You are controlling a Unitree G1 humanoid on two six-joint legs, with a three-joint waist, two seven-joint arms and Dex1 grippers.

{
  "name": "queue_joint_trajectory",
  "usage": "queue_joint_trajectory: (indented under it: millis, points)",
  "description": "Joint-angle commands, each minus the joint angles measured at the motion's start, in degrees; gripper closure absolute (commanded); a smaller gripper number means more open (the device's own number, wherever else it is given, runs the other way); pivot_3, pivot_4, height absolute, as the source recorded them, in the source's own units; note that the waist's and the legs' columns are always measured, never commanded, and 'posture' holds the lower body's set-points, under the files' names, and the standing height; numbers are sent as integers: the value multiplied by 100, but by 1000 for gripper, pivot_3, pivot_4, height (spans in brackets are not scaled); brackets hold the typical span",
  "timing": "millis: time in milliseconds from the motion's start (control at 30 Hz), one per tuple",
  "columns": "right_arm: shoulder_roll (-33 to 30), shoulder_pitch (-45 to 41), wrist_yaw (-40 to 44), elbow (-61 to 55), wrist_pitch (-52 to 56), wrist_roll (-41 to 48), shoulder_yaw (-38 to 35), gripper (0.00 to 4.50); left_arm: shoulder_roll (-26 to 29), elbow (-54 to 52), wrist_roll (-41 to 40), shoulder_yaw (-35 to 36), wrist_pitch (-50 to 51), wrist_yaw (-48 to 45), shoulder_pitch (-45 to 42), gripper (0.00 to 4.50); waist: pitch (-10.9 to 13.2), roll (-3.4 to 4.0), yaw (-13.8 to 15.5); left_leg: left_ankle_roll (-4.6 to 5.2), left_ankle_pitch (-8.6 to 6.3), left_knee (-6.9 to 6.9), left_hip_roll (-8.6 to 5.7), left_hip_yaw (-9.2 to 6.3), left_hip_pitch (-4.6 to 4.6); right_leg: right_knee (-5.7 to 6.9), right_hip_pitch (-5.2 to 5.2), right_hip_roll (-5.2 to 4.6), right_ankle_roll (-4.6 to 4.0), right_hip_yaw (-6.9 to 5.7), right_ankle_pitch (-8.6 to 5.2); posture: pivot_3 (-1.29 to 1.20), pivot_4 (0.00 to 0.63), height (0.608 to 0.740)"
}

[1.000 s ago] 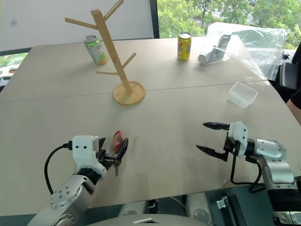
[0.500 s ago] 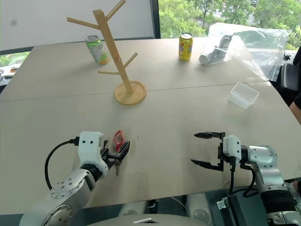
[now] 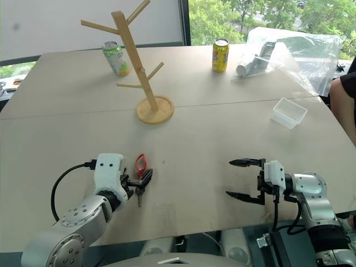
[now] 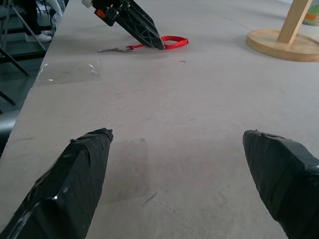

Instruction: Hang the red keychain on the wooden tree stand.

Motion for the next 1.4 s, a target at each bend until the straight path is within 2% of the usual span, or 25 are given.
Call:
queue_joint_trajectory:
  millis: [33, 300, 400, 533, 600, 667, 900, 1000, 1067, 1200, 1300, 1400]
  points:
    - [9, 15, -49, -211, 29, 125, -46, 9, -62, -250, 56, 11, 312, 12, -52, 0, 0, 0, 10, 0, 0, 1, 0, 0, 0, 0, 0, 0, 0, 0, 0, 0, 150, 740]
    - [27, 12, -176, -257, 103, 135, -47, 9, -328, -252, 62, 157, 543, -71, -80, 0, -1, 1, 38, 0, 0, 2, 0, -1, 9, 1, 11, -1, -1, -1, 0, 0, 150, 740]
    - [30, -15, -217, -233, 127, 130, -47, 0, -373, -252, 51, 192, 559, -105, -68, 820, -1, 1, 40, 0, 0, 3, -1, -2, 18, 0, 21, -1, -1, -1, 0, 0, 150, 740]
    - [22, -29, -252, -255, 184, 148, -57, 0, -118, -252, 56, 73, 511, -125, -151, 2673, -1, 0, 49, 0, 0, 3, -1, -3, 22, 1, 25, -2, -1, -2, -1, 0, 150, 740]
    - [19, -25, -262, -271, 194, 150, -54, 0, -40, -252, 44, 30, 490, -114, -191, 3774, -1, 1, 50, 0, 0, 3, -1, -4, 22, 1, 26, -3, -1, -2, -1, 0, 150, 740]
    - [21, -32, -274, -280, 203, 150, -50, 0, 19, -252, 43, 7, 495, -119, -211, 4405, -1, 0, 49, 0, 0, 4, -2, -3, 22, 0, 26, -4, -1, -2, 0, 0, 150, 740]
    - [38, -55, -317, -299, 210, 129, -42, 0, 22, -252, 69, -3, 482, -142, -257, 4405, -1, 0, 49, 0, 0, 4, -2, -4, 22, 1, 27, -5, -1, -3, 0, 0, 150, 740]
    - [89, -109, -423, -302, 186, 137, -89, 0, -102, -252, 105, 37, 76, -139, -293, 4405, -1, 0, 49, 0, 0, 4, -2, -6, 22, 1, 27, -5, -1, -4, 0, 0, 150, 740]
    - [119, -205, -595, -443, 408, 281, -165, 0, 2, -252, 233, 23, -705, -163, -308, 4405, -1, 0, 49, 0, 0, 4, -2, -6, 22, 1, 27, -5, -1, -4, 0, 0, 150, 740]
    - [113, -506, -1081, -1063, 1329, 845, -337, 0, -308, -252, 286, 370, -2319, -383, -371, 4405, -1, 1, 51, -1, 0, 5, -1, -5, 20, 1, 26, -11, -3, -4, 1, 0, 150, 740]
    - [25, -850, -1387, -1568, 2021, 1225, -425, 0, -108, -84, 683, 209, -3116, -484, -656, 4405, -1, 1, 58, -1, -1, 7, -2, -8, 19, 0, 27, -13, -5, -4, 1, 0, 150, 740]
    - [-1, -1247, -1701, -1918, 2600, 1560, -522, 0, -20, 230, 964, -6, -3505, -434, -1137, 4405, -1, 1, 72, 0, 0, 14, -5, -21, 7, 0, 26, -12, -5, -13, 1, 0, 150, 740]
